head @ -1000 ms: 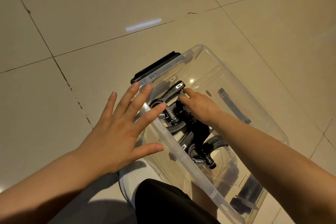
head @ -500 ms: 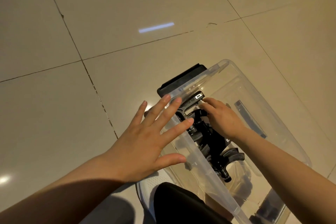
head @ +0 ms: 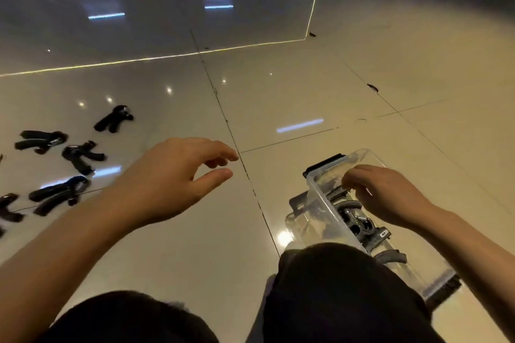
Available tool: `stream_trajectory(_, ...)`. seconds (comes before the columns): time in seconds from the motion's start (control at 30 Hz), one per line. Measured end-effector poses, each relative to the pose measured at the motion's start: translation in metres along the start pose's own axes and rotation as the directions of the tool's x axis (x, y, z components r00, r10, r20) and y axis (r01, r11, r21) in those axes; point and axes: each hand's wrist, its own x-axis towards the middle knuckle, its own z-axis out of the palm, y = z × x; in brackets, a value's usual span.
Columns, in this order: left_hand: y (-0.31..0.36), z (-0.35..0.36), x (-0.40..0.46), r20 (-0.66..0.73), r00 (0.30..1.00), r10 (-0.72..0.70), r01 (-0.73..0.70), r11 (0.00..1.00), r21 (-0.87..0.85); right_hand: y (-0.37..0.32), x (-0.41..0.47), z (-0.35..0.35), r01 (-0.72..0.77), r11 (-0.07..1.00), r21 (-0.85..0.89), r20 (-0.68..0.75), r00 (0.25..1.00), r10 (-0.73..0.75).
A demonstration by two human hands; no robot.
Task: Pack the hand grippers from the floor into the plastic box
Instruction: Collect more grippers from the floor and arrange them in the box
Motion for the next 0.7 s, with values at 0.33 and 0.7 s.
stream_trajectory(0.33, 0.032, -0.041, -0.146, -0.429, 0.869, -0.248, 0.202, 0.968, -0.152, -0.222, -0.016, -0.109, 0.292, 0.939, 0.184, 0.053, 0.951, -0.306)
stream_trajectory(0.7, -0.015, -0.057, -0.231, -0.456, 0.676, -0.579, 0.360, 0.799, -0.482, -0.345, 0.026, -0.048, 0.284, 0.951, 0.123, 0.200, 0.931, -0.304)
